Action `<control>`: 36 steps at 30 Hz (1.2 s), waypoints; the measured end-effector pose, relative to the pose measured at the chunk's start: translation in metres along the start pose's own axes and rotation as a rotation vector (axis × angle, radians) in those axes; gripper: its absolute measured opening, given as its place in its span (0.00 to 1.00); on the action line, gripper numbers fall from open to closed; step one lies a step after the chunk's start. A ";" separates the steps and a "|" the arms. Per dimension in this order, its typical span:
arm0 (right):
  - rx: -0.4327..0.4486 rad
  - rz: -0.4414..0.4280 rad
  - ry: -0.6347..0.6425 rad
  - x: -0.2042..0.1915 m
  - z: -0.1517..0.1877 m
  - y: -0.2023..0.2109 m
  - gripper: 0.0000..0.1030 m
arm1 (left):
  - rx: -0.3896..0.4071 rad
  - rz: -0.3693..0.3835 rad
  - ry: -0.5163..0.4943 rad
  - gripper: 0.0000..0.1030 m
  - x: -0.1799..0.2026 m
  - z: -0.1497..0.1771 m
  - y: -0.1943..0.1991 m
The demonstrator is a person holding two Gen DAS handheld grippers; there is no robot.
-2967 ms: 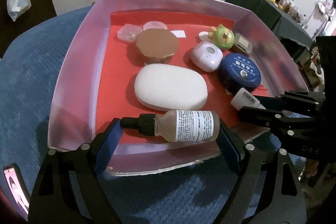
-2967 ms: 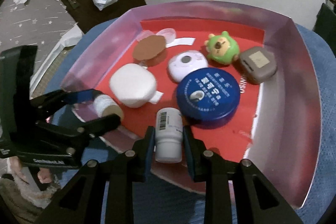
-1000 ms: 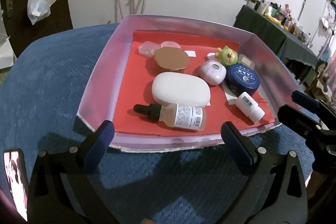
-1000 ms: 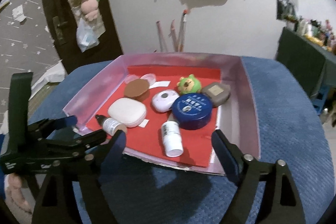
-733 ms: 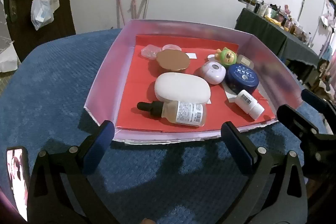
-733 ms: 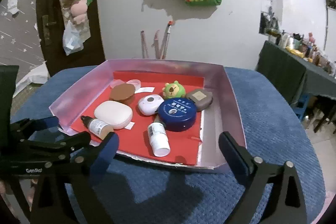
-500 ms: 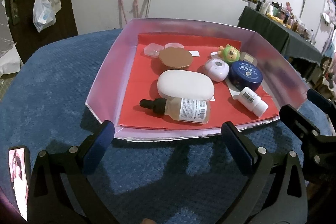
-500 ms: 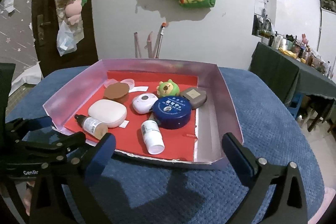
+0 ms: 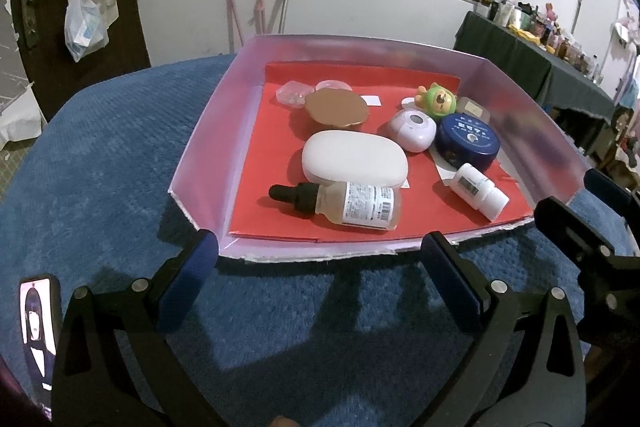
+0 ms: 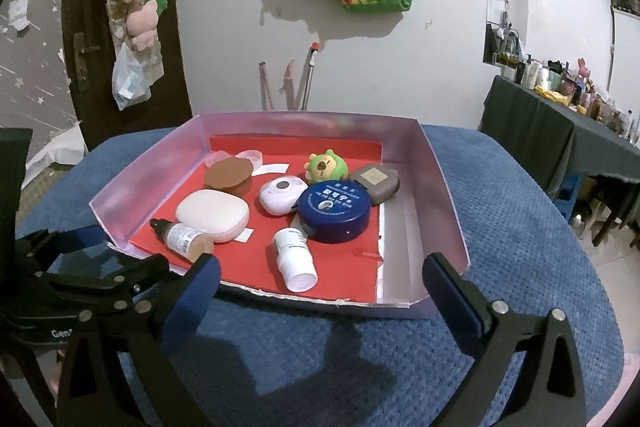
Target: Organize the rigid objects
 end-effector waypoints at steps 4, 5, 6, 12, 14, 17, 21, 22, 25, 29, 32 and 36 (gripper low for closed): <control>-0.004 -0.010 0.000 0.000 0.002 0.008 1.00 | -0.005 0.012 0.011 1.00 0.000 0.005 0.008; -0.008 -0.013 -0.002 0.000 0.004 0.012 1.00 | -0.010 0.014 0.016 1.00 0.000 0.008 0.010; -0.010 -0.015 -0.003 0.000 0.005 0.013 1.00 | -0.015 0.017 0.021 1.00 0.000 0.011 0.012; -0.040 -0.029 -0.023 0.001 0.023 0.024 1.00 | -0.046 0.020 0.041 1.00 -0.001 0.030 0.021; -0.051 -0.030 -0.023 0.000 0.029 0.026 1.00 | -0.060 0.023 0.050 1.00 -0.001 0.037 0.022; -0.065 -0.034 -0.025 -0.003 0.038 0.028 1.00 | -0.089 0.035 0.060 1.00 0.000 0.048 0.022; -0.087 -0.038 -0.028 -0.006 0.050 0.030 1.00 | -0.109 0.030 0.065 1.00 -0.002 0.058 0.023; -0.093 -0.038 -0.027 -0.006 0.052 0.030 1.00 | -0.113 0.030 0.067 1.00 -0.003 0.060 0.023; -0.115 -0.038 -0.032 -0.007 0.060 0.029 1.00 | -0.109 0.023 0.062 1.00 -0.003 0.062 0.025; -0.125 -0.033 -0.037 -0.005 0.065 0.027 1.00 | -0.102 0.025 0.067 1.00 -0.004 0.063 0.027; -0.135 -0.031 -0.039 -0.004 0.068 0.025 1.00 | -0.097 0.025 0.069 1.00 -0.004 0.063 0.026; -0.147 -0.032 -0.043 -0.005 0.073 0.024 1.00 | -0.093 0.023 0.070 1.00 -0.005 0.064 0.027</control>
Point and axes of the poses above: each gripper's, at about its wrist camera, not at the fingertips, and y roughly against the way its jaws point, x to its right, z to its underside, the point moved 7 cm from there along -y, roughly the way its jaws point, and after that the axes turned 14 degrees about x, right-handed, at the moved point
